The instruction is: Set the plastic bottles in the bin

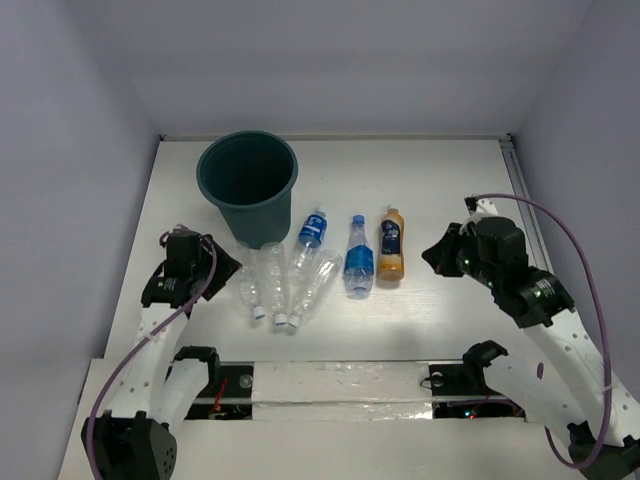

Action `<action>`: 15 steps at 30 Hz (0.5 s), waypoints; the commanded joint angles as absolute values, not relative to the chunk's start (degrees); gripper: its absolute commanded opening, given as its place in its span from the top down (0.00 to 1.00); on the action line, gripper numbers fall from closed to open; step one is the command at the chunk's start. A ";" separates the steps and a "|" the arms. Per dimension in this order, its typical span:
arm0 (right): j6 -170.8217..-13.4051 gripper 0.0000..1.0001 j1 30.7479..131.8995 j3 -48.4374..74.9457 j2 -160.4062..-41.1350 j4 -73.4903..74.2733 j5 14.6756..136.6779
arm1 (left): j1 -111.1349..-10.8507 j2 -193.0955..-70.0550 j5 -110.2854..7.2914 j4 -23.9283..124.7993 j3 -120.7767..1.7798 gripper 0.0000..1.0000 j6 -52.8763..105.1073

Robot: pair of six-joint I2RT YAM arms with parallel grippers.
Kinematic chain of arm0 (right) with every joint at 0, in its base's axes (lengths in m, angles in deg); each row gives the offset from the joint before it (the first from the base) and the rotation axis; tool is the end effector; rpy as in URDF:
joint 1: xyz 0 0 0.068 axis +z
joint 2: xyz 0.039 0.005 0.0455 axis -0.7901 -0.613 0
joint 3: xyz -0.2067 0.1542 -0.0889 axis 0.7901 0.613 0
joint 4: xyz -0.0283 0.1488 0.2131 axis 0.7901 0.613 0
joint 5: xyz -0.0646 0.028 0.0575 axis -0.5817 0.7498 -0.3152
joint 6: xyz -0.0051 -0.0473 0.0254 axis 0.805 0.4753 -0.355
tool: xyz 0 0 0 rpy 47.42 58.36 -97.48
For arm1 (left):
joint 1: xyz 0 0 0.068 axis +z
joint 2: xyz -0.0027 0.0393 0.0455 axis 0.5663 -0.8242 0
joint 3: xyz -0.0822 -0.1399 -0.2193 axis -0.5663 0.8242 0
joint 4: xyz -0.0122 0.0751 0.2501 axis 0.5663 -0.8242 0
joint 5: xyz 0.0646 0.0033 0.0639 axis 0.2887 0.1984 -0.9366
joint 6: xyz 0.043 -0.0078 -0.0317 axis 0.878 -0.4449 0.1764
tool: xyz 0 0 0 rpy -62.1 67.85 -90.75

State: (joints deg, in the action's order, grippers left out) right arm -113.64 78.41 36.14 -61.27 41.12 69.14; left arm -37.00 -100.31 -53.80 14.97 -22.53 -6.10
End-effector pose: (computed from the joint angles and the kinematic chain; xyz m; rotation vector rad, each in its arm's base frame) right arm 0.1307 0.0652 0.3399 0.0279 2.1530 0.5863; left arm 0.1625 -0.0107 0.2449 -0.7821 2.2304 -0.5238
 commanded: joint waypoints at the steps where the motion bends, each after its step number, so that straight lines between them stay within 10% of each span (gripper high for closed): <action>1: -113.69 1.00 78.12 36.15 -61.70 35.92 70.84 | -36.69 -103.18 -55.71 23.18 -21.87 0.41 -6.16; 5: -114.04 0.97 78.12 36.42 -64.24 33.38 70.67 | -36.69 -108.72 -57.12 27.14 -21.61 0.33 -5.99; 15: -114.57 0.23 74.62 35.98 -75.30 26.35 68.91 | -36.69 -118.21 -56.68 36.37 -18.53 0.30 -5.28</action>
State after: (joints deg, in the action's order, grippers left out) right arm -114.53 77.02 36.46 -72.22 32.55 69.55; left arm -37.00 -116.92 -56.77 31.47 -19.38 -6.03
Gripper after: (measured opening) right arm 0.740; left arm 0.692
